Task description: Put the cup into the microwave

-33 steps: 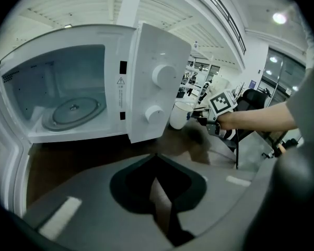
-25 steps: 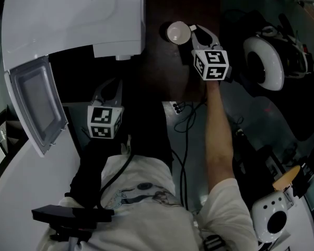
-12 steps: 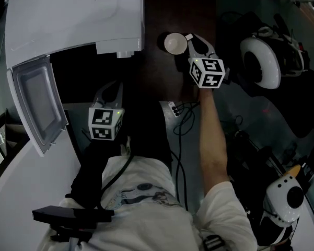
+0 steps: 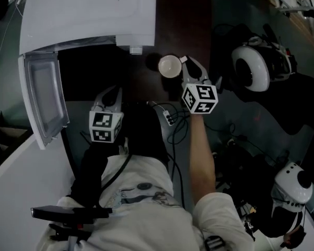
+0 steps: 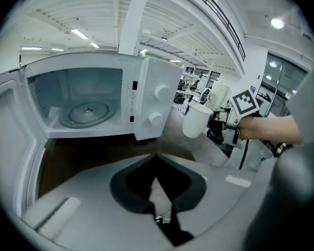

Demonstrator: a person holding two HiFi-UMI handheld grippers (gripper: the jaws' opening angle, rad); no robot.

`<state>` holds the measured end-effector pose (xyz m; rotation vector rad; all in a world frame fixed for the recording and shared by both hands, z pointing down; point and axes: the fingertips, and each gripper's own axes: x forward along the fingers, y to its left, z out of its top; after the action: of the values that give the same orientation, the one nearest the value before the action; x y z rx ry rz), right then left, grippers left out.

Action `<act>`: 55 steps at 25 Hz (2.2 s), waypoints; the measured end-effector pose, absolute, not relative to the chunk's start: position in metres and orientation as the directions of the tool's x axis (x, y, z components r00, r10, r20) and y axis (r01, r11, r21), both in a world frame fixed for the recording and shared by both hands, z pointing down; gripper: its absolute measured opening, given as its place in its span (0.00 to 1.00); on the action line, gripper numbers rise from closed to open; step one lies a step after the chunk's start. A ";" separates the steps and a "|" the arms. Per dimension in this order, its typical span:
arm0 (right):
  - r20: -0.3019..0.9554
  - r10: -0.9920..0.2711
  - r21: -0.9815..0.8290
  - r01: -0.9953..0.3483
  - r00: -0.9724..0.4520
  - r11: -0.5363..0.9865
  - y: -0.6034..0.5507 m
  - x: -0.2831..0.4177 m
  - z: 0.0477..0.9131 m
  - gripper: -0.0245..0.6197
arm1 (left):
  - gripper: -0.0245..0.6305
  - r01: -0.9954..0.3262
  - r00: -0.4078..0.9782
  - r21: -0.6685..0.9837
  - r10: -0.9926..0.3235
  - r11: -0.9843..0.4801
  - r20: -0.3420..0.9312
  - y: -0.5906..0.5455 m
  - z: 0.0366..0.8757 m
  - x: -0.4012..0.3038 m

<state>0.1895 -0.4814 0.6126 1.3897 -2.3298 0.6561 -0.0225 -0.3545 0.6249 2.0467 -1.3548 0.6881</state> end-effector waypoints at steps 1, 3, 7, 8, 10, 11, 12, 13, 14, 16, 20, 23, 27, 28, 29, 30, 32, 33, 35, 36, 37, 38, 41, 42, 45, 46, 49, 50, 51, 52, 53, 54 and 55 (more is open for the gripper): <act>0.514 -0.722 -0.213 -0.884 -0.463 0.416 -0.472 0.183 0.607 0.09 | 0.04 -0.933 0.349 0.192 -0.634 -0.304 0.690 -0.351 0.622 -0.027; 0.516 -0.715 -0.217 -0.879 -0.472 0.424 -0.453 0.170 0.598 0.09 | 0.04 -0.934 0.350 0.205 -0.645 -0.291 0.680 -0.347 0.615 -0.034; 0.509 -0.701 -0.218 -0.862 -0.501 0.458 -0.429 0.140 0.578 0.09 | 0.04 -0.932 0.360 0.223 -0.671 -0.285 0.649 -0.346 0.603 -0.045; 0.503 -0.696 -0.217 -0.854 -0.513 0.472 -0.426 0.132 0.573 0.09 | 0.04 -0.934 0.356 0.221 -0.678 -0.281 0.643 -0.347 0.601 -0.048; 0.494 -0.681 -0.222 -0.836 -0.541 0.502 -0.420 0.115 0.564 0.09 | 0.04 -0.939 0.345 0.221 -0.690 -0.265 0.636 -0.346 0.599 -0.053; 0.489 -0.671 -0.227 -0.825 -0.557 0.518 -0.417 0.105 0.560 0.09 | 0.04 -0.942 0.336 0.223 -0.695 -0.251 0.635 -0.345 0.599 -0.056; 0.486 -0.659 -0.232 -0.812 -0.574 0.535 -0.415 0.095 0.557 0.09 | 0.04 -0.946 0.325 0.226 -0.701 -0.233 0.635 -0.344 0.598 -0.060; 0.483 -0.646 -0.239 -0.799 -0.591 0.552 -0.413 0.084 0.553 0.09 | 0.04 -0.950 0.312 0.229 -0.705 -0.214 0.636 -0.342 0.597 -0.066; 0.482 -0.631 -0.245 -0.785 -0.607 0.568 -0.409 0.071 0.551 0.09 | 0.04 -0.953 0.300 0.230 -0.709 -0.196 0.639 -0.340 0.596 -0.072; 0.482 -0.603 -0.257 -0.760 -0.636 0.597 -0.401 0.043 0.547 0.09 | 0.04 -0.959 0.277 0.231 -0.711 -0.164 0.647 -0.335 0.596 -0.088; 0.472 -0.556 -0.279 -0.714 -0.684 0.642 -0.394 -0.005 0.548 0.09 | 0.04 -0.966 0.241 0.238 -0.712 -0.107 0.660 -0.332 0.598 -0.116; 0.469 -0.532 -0.294 -0.693 -0.705 0.659 -0.398 -0.030 0.553 0.09 | 0.04 -0.968 0.219 0.240 -0.708 -0.071 0.672 -0.332 0.604 -0.131; 0.462 -0.529 -0.305 -0.688 -0.712 0.659 -0.412 -0.060 0.561 0.09 | 0.04 -0.969 0.198 0.246 -0.690 -0.029 0.696 -0.329 0.613 -0.149; 0.460 -0.533 -0.307 -0.690 -0.711 0.656 -0.417 -0.067 0.564 0.09 | 0.04 -0.969 0.197 0.248 -0.684 -0.024 0.703 -0.329 0.616 -0.153; 0.458 -0.537 -0.309 -0.693 -0.709 0.651 -0.424 -0.074 0.567 0.09 | 0.04 -0.968 0.197 0.249 -0.678 -0.021 0.708 -0.329 0.618 -0.155; 0.456 -0.541 -0.312 -0.696 -0.707 0.647 -0.430 -0.081 0.570 0.09 | 0.04 -0.968 0.198 0.250 -0.673 -0.020 0.713 -0.329 0.620 -0.158; 0.450 -0.550 -0.318 -0.702 -0.704 0.638 -0.443 -0.096 0.576 0.09 | 0.04 -0.968 0.200 0.252 -0.664 -0.018 0.720 -0.328 0.623 -0.161; 0.445 -0.556 -0.321 -0.705 -0.702 0.633 -0.451 -0.103 0.579 0.09 | 0.04 -0.967 0.202 0.254 -0.661 -0.019 0.722 -0.328 0.624 -0.162; 0.430 -0.577 -0.329 -0.715 -0.695 0.617 -0.468 -0.113 0.583 0.09 | 0.04 -0.966 0.214 0.257 -0.658 -0.032 0.722 -0.331 0.627 -0.162; 0.422 -0.592 -0.331 -0.724 -0.687 0.605 -0.478 -0.117 0.584 0.09 | 0.04 -0.965 0.221 0.259 -0.658 -0.042 0.720 -0.335 0.627 -0.161; 0.414 -0.609 -0.330 -0.735 -0.677 0.592 -0.488 -0.120 0.586 0.09 | 0.04 -0.965 0.227 0.259 -0.656 -0.050 0.719 -0.339 0.628 -0.162; 0.407 -0.627 -0.327 -0.747 -0.664 0.578 -0.498 -0.122 0.587 0.09 | 0.04 -0.964 0.229 0.260 -0.655 -0.052 0.720 -0.343 0.629 -0.163; 0.400 -0.682 -0.315 -0.791 -0.612 0.525 -0.525 -0.123 0.596 0.09 | 0.04 -0.962 0.226 0.269 -0.647 -0.033 0.728 -0.349 0.633 -0.167; 0.400 -0.698 -0.315 -0.804 -0.594 0.504 -0.532 -0.123 0.600 0.09 | 0.04 -0.961 0.227 0.276 -0.644 -0.026 0.731 -0.349 0.634 -0.168; 0.391 -0.744 -0.326 -0.837 -0.542 0.439 -0.554 -0.123 0.609 0.09 | 0.04 -0.959 0.232 0.283 -0.635 -0.021 0.737 -0.348 0.636 -0.168; 0.388 -0.758 -0.327 -0.847 -0.525 0.420 -0.560 -0.122 0.611 0.09 | 0.04 -0.959 0.233 0.283 -0.634 -0.023 0.738 -0.347 0.636 -0.168; 0.379 -0.790 -0.330 -0.868 -0.481 0.370 -0.577 -0.123 0.615 0.09 | 0.04 -0.956 0.243 0.294 -0.629 -0.025 0.739 -0.344 0.635 -0.165; 0.376 -0.799 -0.333 -0.873 -0.469 0.356 -0.582 -0.124 0.616 0.09 | 0.04 -0.954 0.247 0.297 -0.630 -0.027 0.736 -0.344 0.635 -0.164; 0.374 -0.806 -0.334 -0.877 -0.459 0.344 -0.587 -0.125 0.617 0.09 | 0.04 -0.953 0.250 0.301 -0.632 -0.029 0.733 -0.344 0.635 -0.164; 0.372 -0.813 -0.336 -0.881 -0.449 0.333 -0.591 -0.125 0.618 0.10 | 0.04 -0.952 0.254 0.305 -0.633 -0.031 0.731 -0.345 0.634 -0.163; 0.370 -0.819 -0.336 -0.885 -0.438 0.321 -0.595 -0.124 0.619 0.10 | 0.04 -0.951 0.258 0.308 -0.633 -0.032 0.730 -0.346 0.633 -0.162; 0.369 -0.826 -0.337 -0.889 -0.426 0.308 -0.598 -0.122 0.619 0.10 | 0.04 -0.950 0.260 0.310 -0.633 -0.033 0.729 -0.347 0.633 -0.162; 0.367 -0.833 -0.339 -0.894 -0.414 0.295 -0.601 -0.120 0.619 0.10 | 0.04 -0.950 0.261 0.311 -0.633 -0.034 0.729 -0.348 0.633 -0.161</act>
<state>-0.1203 -0.6010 0.6191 1.6285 -2.4285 0.7607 -0.1615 -0.3483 0.6325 1.7515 -1.4554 0.5121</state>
